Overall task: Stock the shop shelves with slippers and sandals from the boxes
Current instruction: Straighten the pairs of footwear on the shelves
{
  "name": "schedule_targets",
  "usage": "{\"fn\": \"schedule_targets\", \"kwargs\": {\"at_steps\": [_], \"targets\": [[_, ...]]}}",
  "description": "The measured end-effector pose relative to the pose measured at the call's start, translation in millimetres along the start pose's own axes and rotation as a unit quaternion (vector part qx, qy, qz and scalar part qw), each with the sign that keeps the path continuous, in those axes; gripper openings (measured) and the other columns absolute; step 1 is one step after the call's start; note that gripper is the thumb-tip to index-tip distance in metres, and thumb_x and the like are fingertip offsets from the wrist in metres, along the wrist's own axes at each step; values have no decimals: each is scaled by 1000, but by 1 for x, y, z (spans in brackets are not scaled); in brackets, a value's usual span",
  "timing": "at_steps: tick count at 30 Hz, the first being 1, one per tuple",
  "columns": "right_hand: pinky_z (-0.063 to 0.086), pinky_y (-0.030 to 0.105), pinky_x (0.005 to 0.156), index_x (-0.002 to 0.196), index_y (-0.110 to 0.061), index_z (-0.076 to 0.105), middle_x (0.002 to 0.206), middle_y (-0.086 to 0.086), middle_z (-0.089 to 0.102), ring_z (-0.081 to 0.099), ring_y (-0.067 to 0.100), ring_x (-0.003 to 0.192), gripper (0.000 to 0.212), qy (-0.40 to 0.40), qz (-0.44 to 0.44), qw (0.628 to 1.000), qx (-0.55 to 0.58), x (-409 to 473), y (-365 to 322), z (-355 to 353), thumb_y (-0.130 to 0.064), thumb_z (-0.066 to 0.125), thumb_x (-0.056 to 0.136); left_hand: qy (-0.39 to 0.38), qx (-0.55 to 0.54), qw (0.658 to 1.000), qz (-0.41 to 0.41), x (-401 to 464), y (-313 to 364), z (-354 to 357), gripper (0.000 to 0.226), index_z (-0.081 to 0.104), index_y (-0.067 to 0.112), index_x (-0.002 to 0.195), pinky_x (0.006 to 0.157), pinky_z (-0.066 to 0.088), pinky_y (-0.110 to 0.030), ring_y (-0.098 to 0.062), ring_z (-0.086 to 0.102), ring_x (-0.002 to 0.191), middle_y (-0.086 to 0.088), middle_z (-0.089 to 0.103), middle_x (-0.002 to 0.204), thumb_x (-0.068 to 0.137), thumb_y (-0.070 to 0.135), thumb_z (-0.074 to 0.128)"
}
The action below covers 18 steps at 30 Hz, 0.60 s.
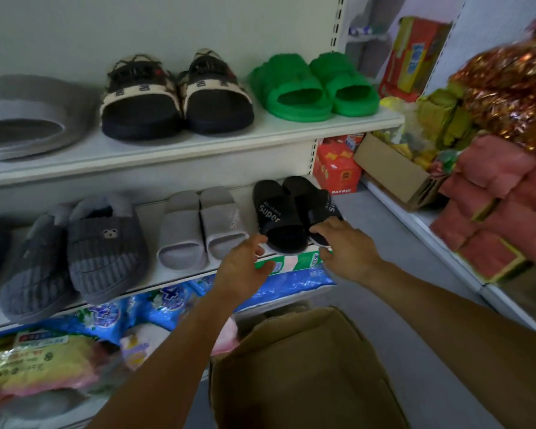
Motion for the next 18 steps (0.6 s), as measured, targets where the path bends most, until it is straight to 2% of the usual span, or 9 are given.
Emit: {"fn": "schedule_targets", "kwargs": {"at_steps": [7,13,18], "targets": [[45,37,92,138,-26,42,136,3,44,46,23,120,49,-22,-29,999,-3,10,72,4,-22,53,90,29,41,998,-39,14,44,62,53,45,20,135,99,42,-31,-20,51,119,-5,52,131,88,29,65],[46,35,89,141,-27,36,142,2,34,42,23,123,56,-53,-33,998,11,18,98,30,-24,58,90,46,148,985,-78,17,31,82,54,43,24,137,102,38,-34,-23,35,130,-1,41,140,87,34,63],[48,38,91,142,-30,32,147,3,23,37,26,126,63,-68,-45,996,20,39,98,47,-24,63,87,19,171,981,-85,33,20,89,58,38,28,140,110,32,-37,-26,25,138,2,33,147,88,31,63]]}}
Point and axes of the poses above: each hand's wrist, its own x-axis towards the middle knuckle, its own z-axis out of the palm, y = z × x, the point moved 2 cm from there along x, towards the middle knuckle
